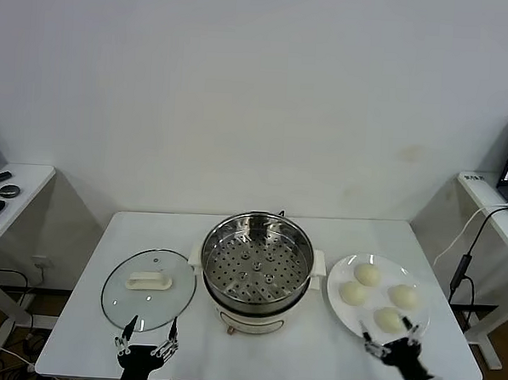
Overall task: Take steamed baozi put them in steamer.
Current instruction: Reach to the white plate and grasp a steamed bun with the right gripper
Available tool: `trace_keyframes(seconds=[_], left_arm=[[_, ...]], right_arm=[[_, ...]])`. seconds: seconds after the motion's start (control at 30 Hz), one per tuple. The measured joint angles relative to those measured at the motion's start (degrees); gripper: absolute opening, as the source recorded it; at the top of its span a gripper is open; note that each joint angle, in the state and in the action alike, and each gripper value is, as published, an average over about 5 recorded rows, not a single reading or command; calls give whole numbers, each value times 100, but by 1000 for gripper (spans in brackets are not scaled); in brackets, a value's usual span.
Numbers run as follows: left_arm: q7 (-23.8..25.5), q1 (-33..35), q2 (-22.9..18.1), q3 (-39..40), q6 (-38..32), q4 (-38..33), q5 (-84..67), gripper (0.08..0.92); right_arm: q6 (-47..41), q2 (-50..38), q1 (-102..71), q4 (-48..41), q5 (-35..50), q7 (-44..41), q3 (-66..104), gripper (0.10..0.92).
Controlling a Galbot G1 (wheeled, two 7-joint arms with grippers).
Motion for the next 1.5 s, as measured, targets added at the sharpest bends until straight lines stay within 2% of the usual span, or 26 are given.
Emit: trace_keyframes(seconds=[0.3,0.63,0.83,1.03,1.5], left_arm=[[0,78,-113,-27,-111,-13,278,823],[-5,142,-214,-159,-232,-74,467,823],[-8,96,-250,-222,-242,-75,542,823],[-9,53,-276,-261,-249,-75,619,823],[1,25,-313,-343,-275,-49,672,823]], right_arm=[[6,-1404,1447,-791,-1006,-1030,-589,823],[56,-2210,4505,-2305,-1400,-2631,-3066,823],[102,-2247,6266,-3235,-1352,-3538,-4717,823],[150,-2038,7481,-4073,-1428,-4050,-5921,823],[52,-1459,8305,-5208,-1514,-4494,-7175,823]])
